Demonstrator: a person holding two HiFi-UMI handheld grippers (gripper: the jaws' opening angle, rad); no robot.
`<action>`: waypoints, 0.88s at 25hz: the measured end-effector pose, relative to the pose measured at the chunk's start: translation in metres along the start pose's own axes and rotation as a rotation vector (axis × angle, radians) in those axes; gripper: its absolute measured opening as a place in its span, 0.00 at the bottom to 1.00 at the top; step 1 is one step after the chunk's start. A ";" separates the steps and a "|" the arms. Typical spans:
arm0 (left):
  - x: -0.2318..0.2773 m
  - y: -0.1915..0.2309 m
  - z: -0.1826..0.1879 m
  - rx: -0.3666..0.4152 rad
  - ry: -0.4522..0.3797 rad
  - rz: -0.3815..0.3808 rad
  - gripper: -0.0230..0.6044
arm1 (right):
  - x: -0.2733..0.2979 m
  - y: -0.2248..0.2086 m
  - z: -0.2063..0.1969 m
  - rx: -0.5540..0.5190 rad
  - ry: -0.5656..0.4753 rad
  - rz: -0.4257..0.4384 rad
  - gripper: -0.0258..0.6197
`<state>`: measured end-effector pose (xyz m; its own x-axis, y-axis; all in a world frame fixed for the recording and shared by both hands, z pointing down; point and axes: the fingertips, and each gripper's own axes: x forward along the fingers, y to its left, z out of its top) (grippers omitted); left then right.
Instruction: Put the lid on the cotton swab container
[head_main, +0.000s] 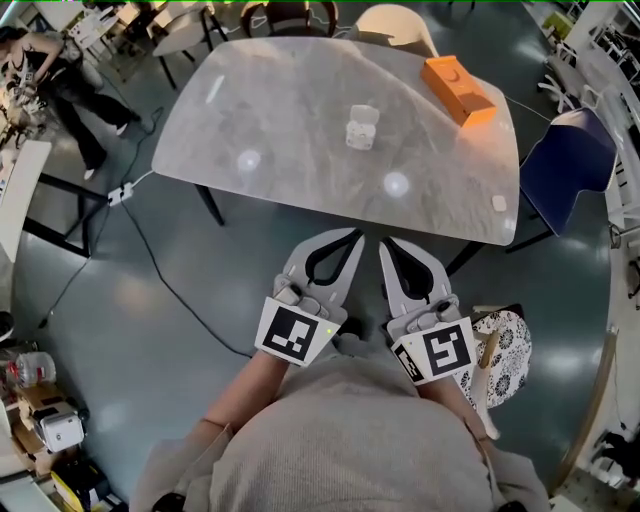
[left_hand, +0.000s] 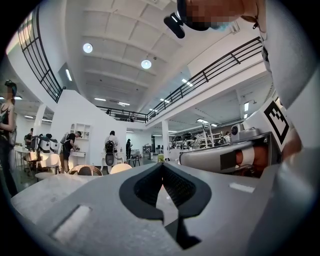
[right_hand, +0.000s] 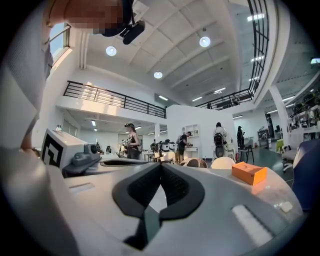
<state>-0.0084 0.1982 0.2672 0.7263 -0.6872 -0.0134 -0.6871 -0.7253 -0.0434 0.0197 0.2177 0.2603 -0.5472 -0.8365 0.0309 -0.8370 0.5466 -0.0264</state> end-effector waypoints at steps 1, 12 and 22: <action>0.001 0.001 0.000 0.002 0.003 -0.004 0.03 | 0.001 0.000 0.001 0.002 -0.004 0.001 0.04; 0.006 0.012 -0.007 -0.010 0.007 0.038 0.03 | 0.005 -0.010 -0.001 0.003 -0.008 0.018 0.04; 0.003 0.012 -0.015 -0.021 0.020 0.085 0.03 | 0.002 -0.015 -0.012 0.014 0.010 0.049 0.04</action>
<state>-0.0144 0.1869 0.2818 0.6650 -0.7468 0.0037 -0.7466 -0.6649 -0.0220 0.0304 0.2082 0.2728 -0.5875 -0.8083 0.0396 -0.8091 0.5861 -0.0423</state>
